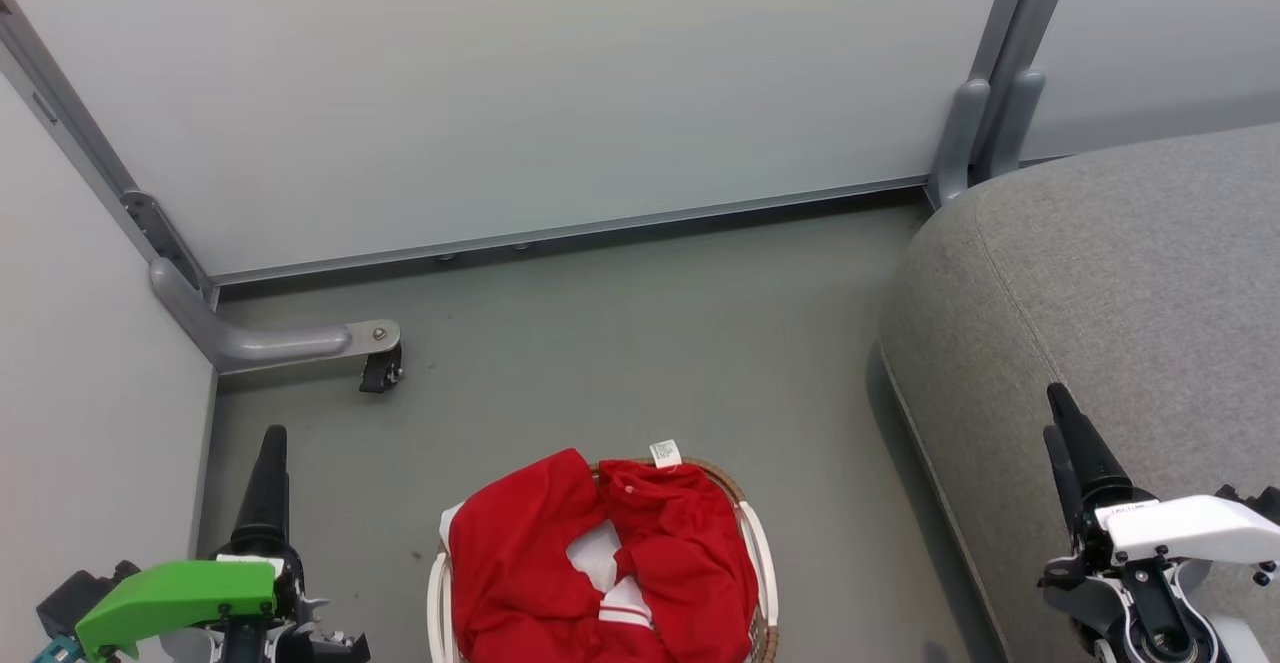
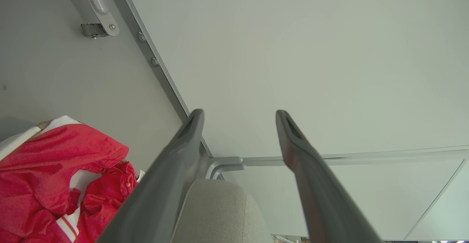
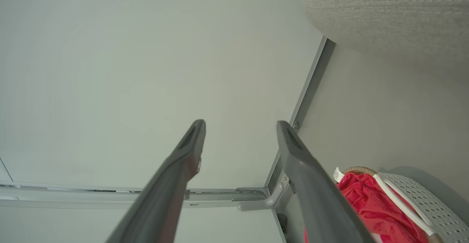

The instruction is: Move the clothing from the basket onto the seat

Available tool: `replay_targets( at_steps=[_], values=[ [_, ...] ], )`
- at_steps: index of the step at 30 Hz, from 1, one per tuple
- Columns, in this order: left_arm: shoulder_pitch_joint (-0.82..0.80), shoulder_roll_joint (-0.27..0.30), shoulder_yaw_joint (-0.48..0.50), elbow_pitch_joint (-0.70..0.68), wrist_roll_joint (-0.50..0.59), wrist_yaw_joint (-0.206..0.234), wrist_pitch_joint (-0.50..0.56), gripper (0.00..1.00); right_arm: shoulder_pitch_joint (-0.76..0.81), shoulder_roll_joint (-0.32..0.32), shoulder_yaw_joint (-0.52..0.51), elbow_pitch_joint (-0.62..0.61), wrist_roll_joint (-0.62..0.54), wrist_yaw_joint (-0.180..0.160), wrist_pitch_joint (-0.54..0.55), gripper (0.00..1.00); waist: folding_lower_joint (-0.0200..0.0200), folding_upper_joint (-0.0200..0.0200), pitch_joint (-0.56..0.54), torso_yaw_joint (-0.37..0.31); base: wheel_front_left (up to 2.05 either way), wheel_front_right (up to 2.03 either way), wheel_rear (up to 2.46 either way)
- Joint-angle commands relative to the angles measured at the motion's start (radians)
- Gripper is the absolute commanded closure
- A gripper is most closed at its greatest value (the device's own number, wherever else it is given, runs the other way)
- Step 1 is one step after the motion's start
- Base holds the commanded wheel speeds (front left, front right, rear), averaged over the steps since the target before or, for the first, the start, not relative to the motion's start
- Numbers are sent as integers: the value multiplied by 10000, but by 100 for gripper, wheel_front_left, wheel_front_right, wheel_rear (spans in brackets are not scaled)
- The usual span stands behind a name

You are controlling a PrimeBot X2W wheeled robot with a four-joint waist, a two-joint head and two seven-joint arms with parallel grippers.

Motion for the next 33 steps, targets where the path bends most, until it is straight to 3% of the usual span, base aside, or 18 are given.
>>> replay_targets(
  at_steps=[1, 16, 33],
  values=[
    [-405, 99, -30, -227, 543, -13, -125, 0, -374, -155, 52, -203, -439, 1, -119, 0, 0, 0, 9, 3, 0, 0, 0],
    [-533, 420, -838, -48, 3984, 83, -759, 0, -653, -547, 869, -59, -3253, 2, -758, 0, 0, 0, 20, 27, 0, 0, 0],
    [-518, 782, -1842, 130, 6440, 573, -1359, 0, -724, -777, 1524, 159, -5661, 3, -1359, 0, 0, 0, 8, 63, 0, 0, 0]
  ],
)
